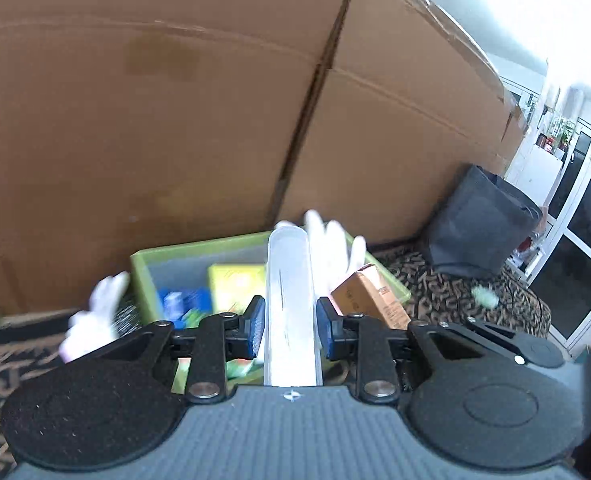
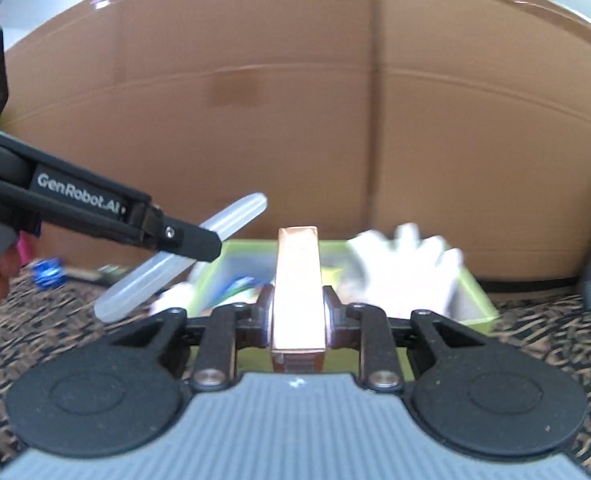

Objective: Organize objects
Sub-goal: 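Carry toothbrush case and bronze box into the lime-green box, release both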

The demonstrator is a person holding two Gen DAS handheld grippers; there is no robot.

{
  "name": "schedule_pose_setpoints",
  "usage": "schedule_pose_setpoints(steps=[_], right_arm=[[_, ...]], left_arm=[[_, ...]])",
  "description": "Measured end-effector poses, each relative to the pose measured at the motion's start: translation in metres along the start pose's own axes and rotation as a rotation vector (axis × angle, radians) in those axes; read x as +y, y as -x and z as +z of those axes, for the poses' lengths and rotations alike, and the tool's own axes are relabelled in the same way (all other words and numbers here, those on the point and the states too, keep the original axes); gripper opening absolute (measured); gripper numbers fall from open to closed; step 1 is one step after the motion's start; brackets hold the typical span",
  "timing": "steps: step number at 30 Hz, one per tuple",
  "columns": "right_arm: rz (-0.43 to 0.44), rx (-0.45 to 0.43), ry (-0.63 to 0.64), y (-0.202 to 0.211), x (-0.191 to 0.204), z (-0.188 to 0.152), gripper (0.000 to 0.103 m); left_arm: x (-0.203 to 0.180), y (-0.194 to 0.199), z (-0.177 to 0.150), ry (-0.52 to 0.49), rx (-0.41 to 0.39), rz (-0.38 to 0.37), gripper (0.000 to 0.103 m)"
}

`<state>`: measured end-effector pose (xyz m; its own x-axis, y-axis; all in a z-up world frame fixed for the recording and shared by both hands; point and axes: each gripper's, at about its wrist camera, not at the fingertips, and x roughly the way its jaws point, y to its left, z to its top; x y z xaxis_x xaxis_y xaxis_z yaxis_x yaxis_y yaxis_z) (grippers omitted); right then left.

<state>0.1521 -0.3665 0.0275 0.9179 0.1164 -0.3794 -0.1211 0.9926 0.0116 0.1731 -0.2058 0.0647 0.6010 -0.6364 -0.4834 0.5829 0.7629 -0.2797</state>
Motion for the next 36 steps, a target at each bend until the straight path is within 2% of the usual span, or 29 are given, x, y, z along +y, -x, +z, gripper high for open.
schedule_pose_setpoints(steps=[4,7,13,14,15,16,17,19,25,31,36], right_arm=[[-0.053,-0.011,-0.065,-0.022,-0.038,0.011,0.023],[-0.071,-0.003,-0.089,-0.039,-0.060,0.009,0.023],[-0.024,0.025,-0.096,-0.077,-0.064,-0.002,0.023],[-0.017,0.035,-0.084,-0.083,-0.060,-0.006,0.024],[-0.014,0.053,-0.059,-0.090,-0.057,-0.010,0.025],[-0.019,0.075,-0.030,-0.097,-0.054,-0.014,0.035],[-0.039,0.093,-0.009,-0.100,-0.052,-0.018,0.051],[-0.071,0.076,0.016,-0.095,-0.050,-0.027,0.059],[-0.084,0.023,-0.026,-0.066,-0.055,-0.037,0.082],[-0.100,-0.022,-0.030,-0.040,-0.050,-0.028,0.096],[-0.086,-0.065,-0.010,-0.009,-0.028,-0.020,0.103]], left_arm=[[-0.010,-0.043,0.019,0.019,-0.013,0.041,0.029],[-0.005,-0.070,0.024,0.053,0.006,0.048,0.029],[0.008,-0.103,0.016,0.061,0.027,0.065,0.029],[0.010,-0.106,0.014,0.066,0.008,0.059,0.031],[0.012,-0.106,0.013,0.071,-0.011,0.050,0.053],[0.016,-0.106,0.011,0.081,-0.010,0.054,0.069],[0.019,-0.102,0.010,0.094,-0.013,0.074,0.084],[0.022,-0.094,0.006,0.070,-0.051,0.070,0.084],[0.025,-0.078,-0.002,0.042,-0.047,0.079,0.085],[0.029,-0.044,-0.015,0.072,-0.028,0.083,0.086],[0.039,0.003,-0.042,0.080,-0.027,0.089,0.087]])
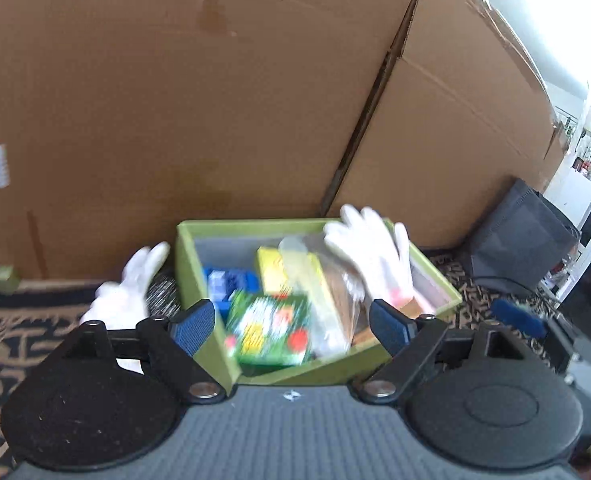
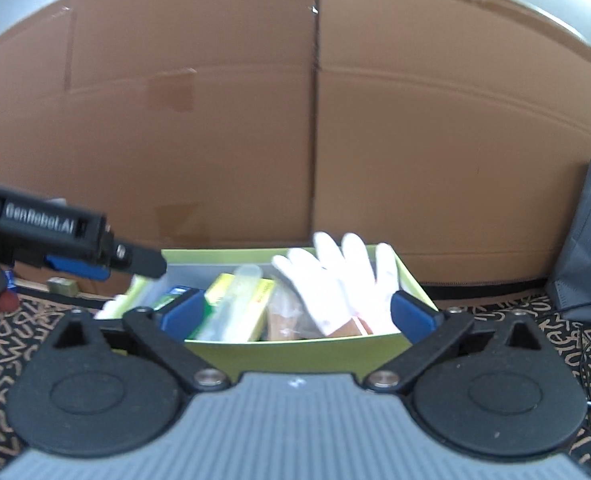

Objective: Organize objects
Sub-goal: 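Carry toothbrush case and bronze box into the lime-green box, release both, then move both tools back toward the blue medicine box and white glove, then grasp blue medicine box with left tool while right tool grasps white glove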

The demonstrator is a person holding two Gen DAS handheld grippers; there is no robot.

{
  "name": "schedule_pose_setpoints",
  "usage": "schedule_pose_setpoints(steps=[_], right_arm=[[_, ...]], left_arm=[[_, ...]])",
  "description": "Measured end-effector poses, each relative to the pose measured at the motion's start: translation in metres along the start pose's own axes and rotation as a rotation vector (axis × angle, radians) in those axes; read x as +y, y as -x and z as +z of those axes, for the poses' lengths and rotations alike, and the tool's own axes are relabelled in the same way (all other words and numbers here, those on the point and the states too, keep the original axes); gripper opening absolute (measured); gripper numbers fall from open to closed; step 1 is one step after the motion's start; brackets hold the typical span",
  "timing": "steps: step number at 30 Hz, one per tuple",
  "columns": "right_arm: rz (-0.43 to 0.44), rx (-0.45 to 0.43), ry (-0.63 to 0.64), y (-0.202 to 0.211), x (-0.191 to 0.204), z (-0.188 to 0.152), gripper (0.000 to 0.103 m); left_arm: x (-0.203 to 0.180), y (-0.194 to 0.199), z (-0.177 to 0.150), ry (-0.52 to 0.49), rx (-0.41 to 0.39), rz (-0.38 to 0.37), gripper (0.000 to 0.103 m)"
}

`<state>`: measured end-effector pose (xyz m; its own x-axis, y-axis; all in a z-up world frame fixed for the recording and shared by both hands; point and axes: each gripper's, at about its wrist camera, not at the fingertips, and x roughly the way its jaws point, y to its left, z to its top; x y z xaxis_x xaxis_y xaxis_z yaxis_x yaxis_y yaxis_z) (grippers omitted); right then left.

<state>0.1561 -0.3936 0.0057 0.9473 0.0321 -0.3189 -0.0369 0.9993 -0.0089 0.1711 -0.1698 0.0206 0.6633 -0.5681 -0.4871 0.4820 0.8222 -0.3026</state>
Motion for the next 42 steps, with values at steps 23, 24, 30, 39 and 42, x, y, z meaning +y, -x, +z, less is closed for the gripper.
schedule_pose_setpoints(steps=[23,24,30,39,42], right_arm=[[0.321,0.088,0.161,0.016,0.181,-0.041,0.085],[0.324,0.096,0.158,0.012,0.187,-0.042,0.084],[0.296,0.162,0.163,-0.027,0.222,-0.044,0.074],[0.272,0.237,0.152,-0.066,0.242,-0.058,0.074],[0.255,0.242,0.167,-0.073,0.245,-0.060,0.074]], left_arm=[[0.153,0.128,-0.080,0.167,0.019,0.264,0.088],[0.159,0.129,-0.078,0.176,0.019,0.278,0.088],[0.212,0.132,-0.061,0.252,0.016,0.410,0.088],[0.288,0.078,-0.003,0.393,-0.005,0.653,0.088],[0.308,0.058,0.007,0.431,0.002,0.698,0.088]])
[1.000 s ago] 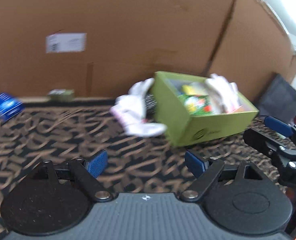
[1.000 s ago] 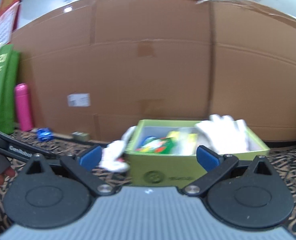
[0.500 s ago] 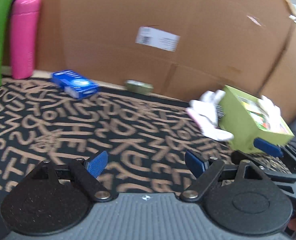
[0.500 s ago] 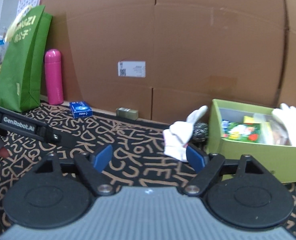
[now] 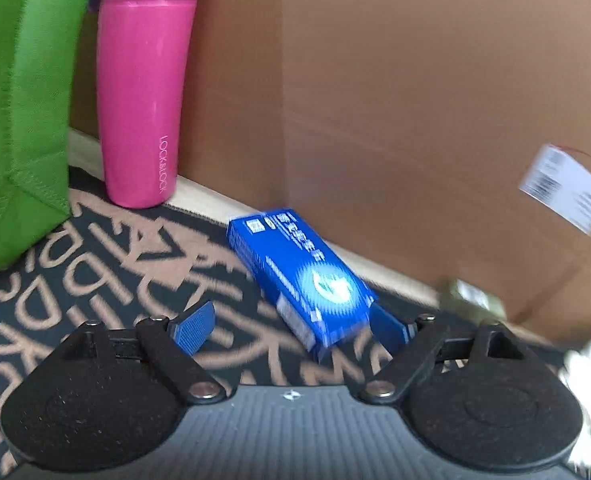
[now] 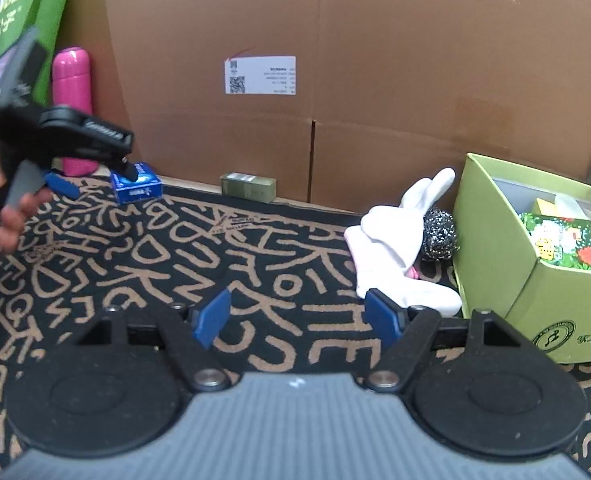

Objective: Organize objects
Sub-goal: 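Grasp blue medicine box with left tool while right tool grasps white glove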

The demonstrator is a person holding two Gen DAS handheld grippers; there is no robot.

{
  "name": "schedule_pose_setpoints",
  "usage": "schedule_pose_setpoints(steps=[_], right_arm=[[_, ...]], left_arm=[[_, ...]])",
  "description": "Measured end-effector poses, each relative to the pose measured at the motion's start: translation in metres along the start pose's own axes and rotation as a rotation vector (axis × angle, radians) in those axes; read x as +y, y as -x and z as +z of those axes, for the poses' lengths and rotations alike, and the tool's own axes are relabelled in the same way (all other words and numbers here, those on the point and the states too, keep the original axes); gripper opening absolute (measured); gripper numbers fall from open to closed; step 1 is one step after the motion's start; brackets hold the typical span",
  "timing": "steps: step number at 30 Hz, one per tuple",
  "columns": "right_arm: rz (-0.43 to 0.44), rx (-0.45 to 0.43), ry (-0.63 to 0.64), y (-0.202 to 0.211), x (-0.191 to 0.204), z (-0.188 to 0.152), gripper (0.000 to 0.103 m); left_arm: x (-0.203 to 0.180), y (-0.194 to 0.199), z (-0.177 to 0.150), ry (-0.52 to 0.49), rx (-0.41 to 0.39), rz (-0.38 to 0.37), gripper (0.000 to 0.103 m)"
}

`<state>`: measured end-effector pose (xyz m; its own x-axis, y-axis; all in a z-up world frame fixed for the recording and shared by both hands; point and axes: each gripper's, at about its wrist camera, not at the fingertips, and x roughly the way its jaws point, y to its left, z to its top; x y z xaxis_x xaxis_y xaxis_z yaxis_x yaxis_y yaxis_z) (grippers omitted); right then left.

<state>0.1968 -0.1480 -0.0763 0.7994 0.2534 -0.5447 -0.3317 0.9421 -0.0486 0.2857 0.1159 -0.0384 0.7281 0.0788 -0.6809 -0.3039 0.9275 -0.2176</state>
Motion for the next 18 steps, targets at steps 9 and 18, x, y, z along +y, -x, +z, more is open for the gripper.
schedule_pose_setpoints(steps=[9,18], right_arm=[[-0.070,0.008,-0.025,-0.024,-0.009,0.009,0.074],[-0.154,0.081,-0.095,-0.068,-0.031,0.022,0.071]], left_arm=[[-0.012,-0.041,0.015,-0.131,-0.043,0.083,0.103],[0.003,-0.018,0.001,-0.271,-0.057,-0.111,0.076]])
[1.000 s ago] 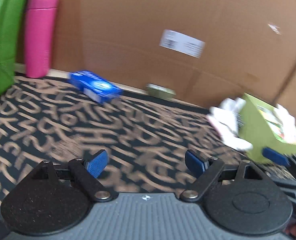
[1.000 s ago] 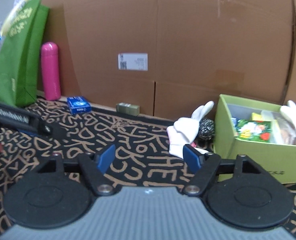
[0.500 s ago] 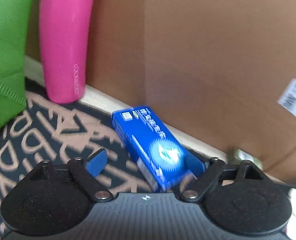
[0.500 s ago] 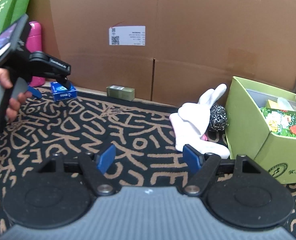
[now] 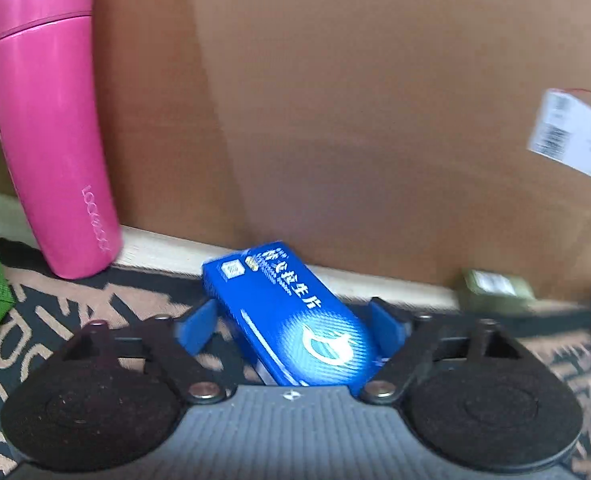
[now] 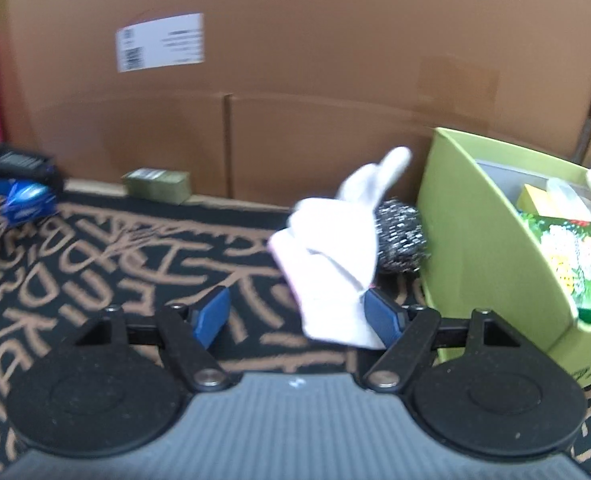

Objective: Organize objects
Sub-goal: 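Grasp blue medicine box with left tool while right tool grasps white glove, then carry blue medicine box and white glove into the lime-green box, release both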

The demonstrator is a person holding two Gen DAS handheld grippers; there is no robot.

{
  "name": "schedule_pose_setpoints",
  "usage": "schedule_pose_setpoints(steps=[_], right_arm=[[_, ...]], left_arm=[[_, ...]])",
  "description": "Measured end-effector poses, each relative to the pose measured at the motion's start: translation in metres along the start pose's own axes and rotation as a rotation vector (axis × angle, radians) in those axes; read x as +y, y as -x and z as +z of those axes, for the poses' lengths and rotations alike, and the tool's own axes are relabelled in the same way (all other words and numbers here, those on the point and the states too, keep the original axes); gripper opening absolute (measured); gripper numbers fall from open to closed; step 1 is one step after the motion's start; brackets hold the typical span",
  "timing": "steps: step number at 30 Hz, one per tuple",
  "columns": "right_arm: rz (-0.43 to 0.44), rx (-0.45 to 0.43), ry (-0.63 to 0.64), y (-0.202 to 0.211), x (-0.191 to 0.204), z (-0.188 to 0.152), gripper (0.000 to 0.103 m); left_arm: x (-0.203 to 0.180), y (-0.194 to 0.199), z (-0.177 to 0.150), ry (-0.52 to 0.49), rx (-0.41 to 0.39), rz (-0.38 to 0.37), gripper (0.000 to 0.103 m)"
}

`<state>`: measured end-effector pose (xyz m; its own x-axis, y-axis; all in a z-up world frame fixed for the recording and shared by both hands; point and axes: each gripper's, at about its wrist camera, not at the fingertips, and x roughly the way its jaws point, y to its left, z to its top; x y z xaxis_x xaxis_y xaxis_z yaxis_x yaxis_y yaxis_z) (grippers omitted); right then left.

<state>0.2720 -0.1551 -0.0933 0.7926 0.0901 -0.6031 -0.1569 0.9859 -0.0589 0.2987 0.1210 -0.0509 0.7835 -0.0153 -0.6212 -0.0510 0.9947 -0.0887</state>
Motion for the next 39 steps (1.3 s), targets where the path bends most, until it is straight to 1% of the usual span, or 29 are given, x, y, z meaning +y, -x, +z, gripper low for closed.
schedule_pose_setpoints(steps=[1,2,3,5,8,12,13,14,15,16,17,18,19,22,25,27,29,30,31,32,33,35,37,39], right_arm=[[0.011,0.011,-0.021,-0.003,-0.004,0.000,0.062],[0.020,0.007,-0.041,-0.002,-0.008,0.000,0.042],[0.011,0.000,-0.036,0.000,-0.010,-0.001,0.033],[0.032,-0.001,-0.010,0.006,-0.012,-0.004,0.022],[0.114,0.004,-0.005,0.022,-0.013,-0.011,0.016],[0.266,0.020,0.022,0.061,-0.006,-0.028,0.016],[0.302,0.027,0.030,0.072,-0.004,-0.035,0.016],[0.337,0.035,0.039,0.083,-0.003,-0.041,0.017],[0.366,0.041,0.060,0.090,0.002,-0.044,0.019],[0.381,0.040,0.084,0.098,0.004,-0.049,0.026],[0.382,0.033,0.102,0.104,0.006,-0.052,0.039],[0.377,0.025,0.118,0.106,0.010,-0.051,0.044],[0.369,0.011,0.135,0.108,0.012,-0.050,0.050],[0.341,-0.002,0.146,0.106,0.016,-0.044,0.050],[0.347,-0.013,0.149,0.104,0.018,-0.043,0.050],[0.360,-0.004,0.156,0.101,0.021,-0.044,0.050],[0.364,0.001,0.162,0.099,0.024,-0.047,0.050],[0.362,-0.002,0.171,0.098,0.026,-0.048,0.050],[0.356,-0.003,0.175,0.097,0.027,-0.050,0.041],[0.349,0.002,0.172,0.095,0.027,-0.051,0.028],[0.352,0.006,0.166,0.095,0.026,-0.052,0.024],[0.361,-0.004,0.145,0.100,0.022,-0.053,0.015],[0.367,-0.030,0.153,0.111,0.019,-0.054,0.012],[0.375,-0.057,0.152,0.123,0.015,-0.053,0.011]], left_arm=[[0.000,0.007,-0.006,-0.026,-0.008,-0.031,0.075],[0.001,0.015,-0.012,-0.043,-0.008,-0.065,0.073],[0.000,0.024,-0.019,-0.049,-0.003,-0.098,0.071],[-0.004,0.043,-0.033,-0.078,0.015,-0.166,0.070],[-0.018,0.071,-0.055,-0.146,0.054,-0.280,0.070],[-0.033,0.108,-0.087,-0.244,0.096,-0.408,0.070],[-0.037,0.118,-0.095,-0.261,0.106,-0.429,0.070],[-0.041,0.126,-0.102,-0.279,0.111,-0.434,0.070],[-0.048,0.124,-0.109,-0.287,0.110,-0.417,0.073],[-0.050,0.129,-0.114,-0.289,0.104,-0.393,0.076],[-0.054,0.130,-0.117,-0.284,0.099,-0.366,0.084],[-0.057,0.129,-0.118,-0.277,0.093,-0.339,0.086],[-0.061,0.126,-0.118,-0.272,0.092,-0.318,0.086],[-0.066,0.120,-0.115,-0.265,0.123,-0.274,0.086],[-0.067,0.119,-0.115,-0.296,0.107,-0.249,0.086],[-0.067,0.118,-0.116,-0.308,0.097,-0.242,0.071],[-0.066,0.120,-0.116,-0.312,0.099,-0.239,0.069],[-0.066,0.119,-0.116,-0.307,0.099,-0.235,0.069],[-0.067,0.117,-0.116,-0.303,0.097,-0.230,0.069],[-0.068,0.117,-0.117,-0.306,0.094,-0.225,0.068],[-0.069,0.119,-0.117,-0.313,0.088,-0.221,0.063],[-0.070,0.123,-0.116,-0.303,0.103,-0.241,0.062],[-0.073,0.129,-0.113,-0.283,0.114,-0.275,0.062],[-0.082,0.140,-0.108,-0.284,0.089,-0.303,0.062]])
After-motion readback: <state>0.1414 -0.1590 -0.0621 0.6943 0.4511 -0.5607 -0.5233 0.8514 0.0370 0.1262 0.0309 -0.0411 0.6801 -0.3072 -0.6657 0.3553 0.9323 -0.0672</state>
